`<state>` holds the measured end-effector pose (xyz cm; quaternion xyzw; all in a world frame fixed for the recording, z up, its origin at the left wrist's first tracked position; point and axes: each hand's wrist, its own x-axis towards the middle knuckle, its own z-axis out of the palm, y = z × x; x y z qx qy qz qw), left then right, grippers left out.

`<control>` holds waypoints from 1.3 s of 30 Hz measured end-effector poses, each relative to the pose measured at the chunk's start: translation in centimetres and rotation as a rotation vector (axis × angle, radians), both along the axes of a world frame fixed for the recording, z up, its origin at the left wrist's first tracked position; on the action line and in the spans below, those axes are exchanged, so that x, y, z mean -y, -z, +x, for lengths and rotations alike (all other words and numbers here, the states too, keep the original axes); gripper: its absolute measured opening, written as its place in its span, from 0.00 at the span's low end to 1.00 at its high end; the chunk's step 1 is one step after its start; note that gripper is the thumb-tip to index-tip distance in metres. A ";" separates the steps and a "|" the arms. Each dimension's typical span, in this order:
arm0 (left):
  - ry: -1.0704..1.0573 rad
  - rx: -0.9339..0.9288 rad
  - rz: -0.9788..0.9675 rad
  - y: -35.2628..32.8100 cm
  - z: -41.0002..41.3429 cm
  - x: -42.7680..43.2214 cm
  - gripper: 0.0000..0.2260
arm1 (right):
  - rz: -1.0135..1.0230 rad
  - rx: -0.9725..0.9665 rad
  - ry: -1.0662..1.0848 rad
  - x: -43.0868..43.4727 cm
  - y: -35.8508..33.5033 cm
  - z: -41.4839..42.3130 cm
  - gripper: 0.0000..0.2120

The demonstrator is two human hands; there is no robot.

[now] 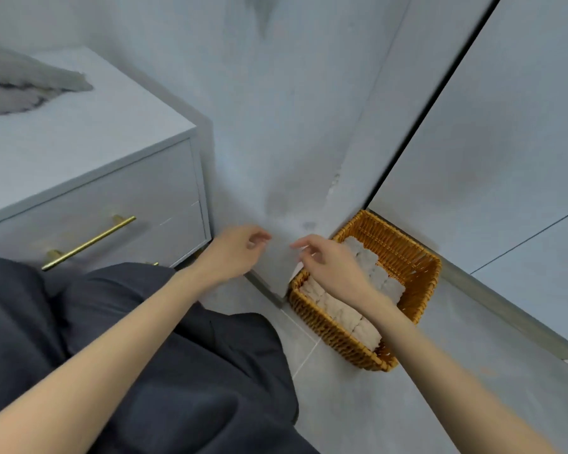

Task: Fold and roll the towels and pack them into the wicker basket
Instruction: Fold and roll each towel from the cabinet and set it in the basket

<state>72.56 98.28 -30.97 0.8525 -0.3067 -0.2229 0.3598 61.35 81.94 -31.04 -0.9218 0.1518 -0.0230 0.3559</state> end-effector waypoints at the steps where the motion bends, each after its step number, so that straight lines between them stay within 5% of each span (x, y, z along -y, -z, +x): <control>1: -0.027 0.015 -0.021 -1.0 0.5 -1.0 0.13 | -0.013 0.019 -0.020 -0.9 -1.2 0.7 0.11; 13: -0.473 0.360 -0.110 -13.2 6.9 -17.2 0.12 | -0.165 0.282 -0.276 -12.5 -15.4 13.4 0.12; 26: -0.643 0.335 0.478 -10.0 9.7 -30.8 0.18 | -0.367 0.240 -0.551 -24.9 -15.6 25.4 0.16; 33: -0.649 0.388 0.529 -8.7 10.8 -32.3 0.16 | -0.500 0.172 -0.434 -26.8 -13.6 32.2 0.17; 39: -0.627 0.393 0.593 -9.3 12.2 -32.1 0.17 | -0.312 -0.046 -0.201 -25.6 -11.4 37.1 0.19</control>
